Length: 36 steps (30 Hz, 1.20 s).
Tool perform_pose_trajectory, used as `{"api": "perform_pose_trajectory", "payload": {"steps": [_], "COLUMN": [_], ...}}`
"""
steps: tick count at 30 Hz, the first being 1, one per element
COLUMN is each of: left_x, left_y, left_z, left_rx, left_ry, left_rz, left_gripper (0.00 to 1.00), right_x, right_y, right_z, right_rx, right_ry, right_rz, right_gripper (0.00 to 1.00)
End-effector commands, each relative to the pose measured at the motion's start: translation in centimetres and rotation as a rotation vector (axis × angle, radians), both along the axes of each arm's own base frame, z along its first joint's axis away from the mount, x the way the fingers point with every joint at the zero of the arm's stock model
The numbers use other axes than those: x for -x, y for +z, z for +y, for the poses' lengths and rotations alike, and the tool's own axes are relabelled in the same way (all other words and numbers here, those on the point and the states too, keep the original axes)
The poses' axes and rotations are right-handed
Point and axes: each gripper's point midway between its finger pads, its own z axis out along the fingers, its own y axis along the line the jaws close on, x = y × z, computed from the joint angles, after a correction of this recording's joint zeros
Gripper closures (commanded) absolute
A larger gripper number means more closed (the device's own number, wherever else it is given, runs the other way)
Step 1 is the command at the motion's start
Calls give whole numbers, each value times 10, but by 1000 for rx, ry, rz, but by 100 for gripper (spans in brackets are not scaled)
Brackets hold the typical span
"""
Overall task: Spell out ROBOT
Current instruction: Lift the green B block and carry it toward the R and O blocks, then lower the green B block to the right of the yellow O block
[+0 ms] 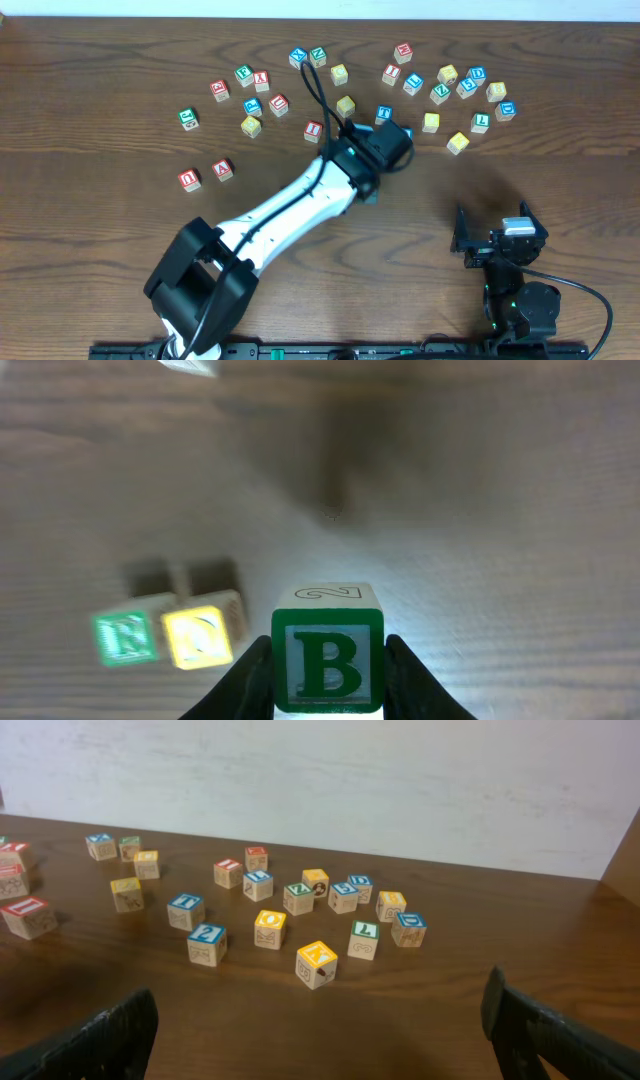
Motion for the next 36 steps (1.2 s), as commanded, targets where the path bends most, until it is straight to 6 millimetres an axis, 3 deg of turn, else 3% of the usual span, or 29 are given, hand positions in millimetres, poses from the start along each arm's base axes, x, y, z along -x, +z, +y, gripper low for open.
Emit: {"api": "perform_pose_trajectory", "payload": {"steps": [1, 7, 18, 31, 36], "left_x": [18, 32, 26, 14, 12], "left_y": [1, -16, -25, -44, -44], "left_z": [-6, -3, -7, 26, 28], "left_rx": [31, 25, 68, 37, 39], "left_ry": [7, 20, 45, 160, 167], "left_rz": [1, 17, -18, -31, -33], "left_gripper": [92, 92, 92, 92, 92], "right_x": [0, 0, 0, 0, 0], "right_y": [-2, -2, -2, -2, -2], "right_z": [-1, -1, -1, -1, -1], "right_rx": [-12, -12, -12, -12, -12], "right_ry": [-2, -2, -2, -2, -2], "right_rz": [6, 6, 6, 6, 6], "right_gripper": [1, 1, 1, 1, 1]}}
